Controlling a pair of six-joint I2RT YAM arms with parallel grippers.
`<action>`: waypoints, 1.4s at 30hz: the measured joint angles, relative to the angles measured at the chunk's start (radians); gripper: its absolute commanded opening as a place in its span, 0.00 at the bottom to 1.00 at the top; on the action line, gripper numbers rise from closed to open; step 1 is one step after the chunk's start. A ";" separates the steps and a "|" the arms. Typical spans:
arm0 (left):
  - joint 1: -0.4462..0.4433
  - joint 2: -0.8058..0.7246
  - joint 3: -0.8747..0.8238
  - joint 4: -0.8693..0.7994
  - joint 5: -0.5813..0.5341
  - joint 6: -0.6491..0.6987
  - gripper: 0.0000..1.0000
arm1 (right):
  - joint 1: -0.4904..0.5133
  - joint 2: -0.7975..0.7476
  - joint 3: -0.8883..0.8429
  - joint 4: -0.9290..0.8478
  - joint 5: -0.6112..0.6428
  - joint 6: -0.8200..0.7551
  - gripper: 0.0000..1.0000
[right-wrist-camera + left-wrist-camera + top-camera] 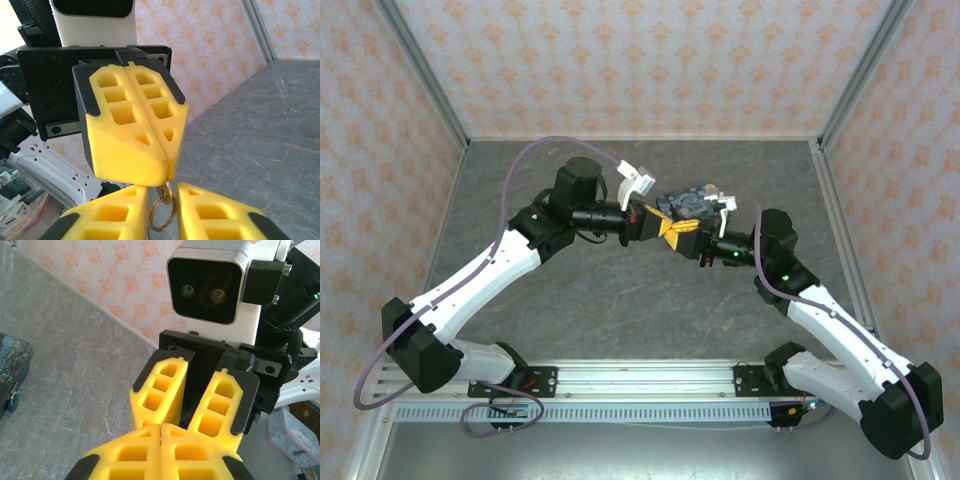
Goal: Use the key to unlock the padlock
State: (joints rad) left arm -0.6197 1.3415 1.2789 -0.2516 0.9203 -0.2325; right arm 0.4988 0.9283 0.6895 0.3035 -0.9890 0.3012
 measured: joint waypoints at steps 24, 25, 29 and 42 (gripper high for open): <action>0.001 -0.021 0.020 -0.013 -0.136 -0.003 0.86 | 0.003 -0.077 -0.026 -0.129 0.101 -0.035 0.00; 0.001 -0.032 0.006 -0.002 -0.177 -0.021 0.90 | 0.003 -0.093 -0.036 -0.138 0.119 -0.033 0.00; 0.004 -0.055 -0.039 0.028 -0.369 -0.112 0.93 | 0.003 -0.160 -0.076 -0.179 0.204 -0.019 0.00; 0.013 0.357 -0.042 0.065 -0.615 -0.433 0.93 | 0.003 -0.304 -0.166 -0.241 0.355 0.067 0.00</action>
State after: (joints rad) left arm -0.6067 1.6985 1.2366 -0.1867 0.3054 -0.6659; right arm 0.5014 0.6239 0.5232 0.0628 -0.6342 0.3683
